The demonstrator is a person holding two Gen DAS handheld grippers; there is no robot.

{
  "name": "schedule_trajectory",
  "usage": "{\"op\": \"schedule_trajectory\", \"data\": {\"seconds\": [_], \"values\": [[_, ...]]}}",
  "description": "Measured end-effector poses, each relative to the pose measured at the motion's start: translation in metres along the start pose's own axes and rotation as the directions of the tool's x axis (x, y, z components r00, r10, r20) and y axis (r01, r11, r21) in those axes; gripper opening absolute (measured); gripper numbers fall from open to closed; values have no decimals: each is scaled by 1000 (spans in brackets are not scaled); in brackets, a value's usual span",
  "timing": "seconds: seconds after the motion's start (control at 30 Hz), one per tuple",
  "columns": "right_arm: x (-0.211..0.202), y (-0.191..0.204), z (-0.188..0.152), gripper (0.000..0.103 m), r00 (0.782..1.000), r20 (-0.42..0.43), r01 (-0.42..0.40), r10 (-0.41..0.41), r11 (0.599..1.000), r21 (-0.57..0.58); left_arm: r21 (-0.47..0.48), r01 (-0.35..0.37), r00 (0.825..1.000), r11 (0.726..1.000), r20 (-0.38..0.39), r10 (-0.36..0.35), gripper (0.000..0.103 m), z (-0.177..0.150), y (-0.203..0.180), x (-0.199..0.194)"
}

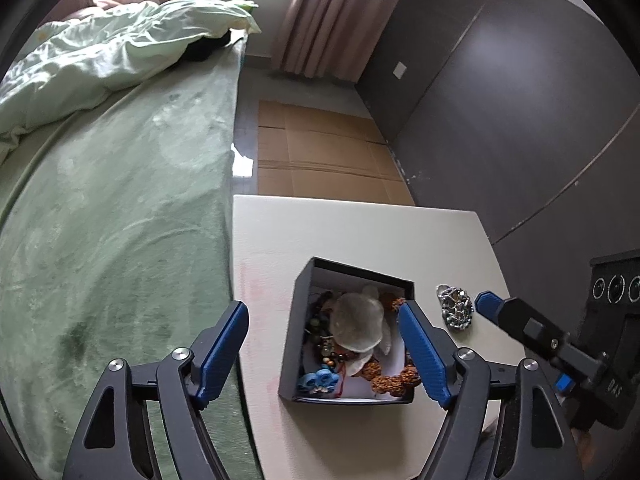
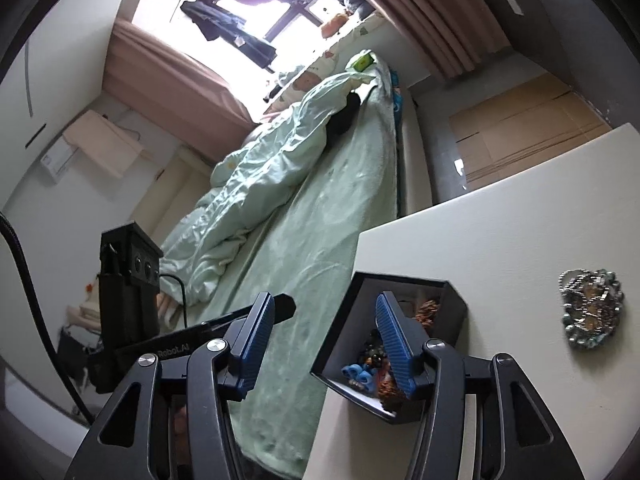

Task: Organize jewelry
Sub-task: 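Carry the keyring over the black box and open the left tool, then grasp the silver charm cluster on the table with the left tool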

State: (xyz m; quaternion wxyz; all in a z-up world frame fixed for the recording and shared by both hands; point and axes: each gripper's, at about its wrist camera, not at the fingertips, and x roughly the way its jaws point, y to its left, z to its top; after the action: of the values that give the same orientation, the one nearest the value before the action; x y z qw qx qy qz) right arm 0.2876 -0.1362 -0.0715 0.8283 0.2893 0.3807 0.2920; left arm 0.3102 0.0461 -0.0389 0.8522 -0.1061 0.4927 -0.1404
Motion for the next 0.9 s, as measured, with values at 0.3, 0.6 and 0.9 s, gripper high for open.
{"op": "schedule_trajectory", "data": {"seconds": [0.3, 0.6, 0.9], "values": [[-30, -17, 11, 54, 996, 23, 90, -89, 996, -10, 83, 20, 1000, 996, -24, -18, 78, -4, -32, 9], [-71, -45, 17, 54, 984, 43, 170, -172, 985, 33, 161, 25, 999, 987, -48, -18, 78, -9, -74, 27], [-100, -76, 16, 54, 973, 3, 232, -232, 971, 50, 197, 35, 999, 980, -44, -27, 78, -9, -110, 38]]}}
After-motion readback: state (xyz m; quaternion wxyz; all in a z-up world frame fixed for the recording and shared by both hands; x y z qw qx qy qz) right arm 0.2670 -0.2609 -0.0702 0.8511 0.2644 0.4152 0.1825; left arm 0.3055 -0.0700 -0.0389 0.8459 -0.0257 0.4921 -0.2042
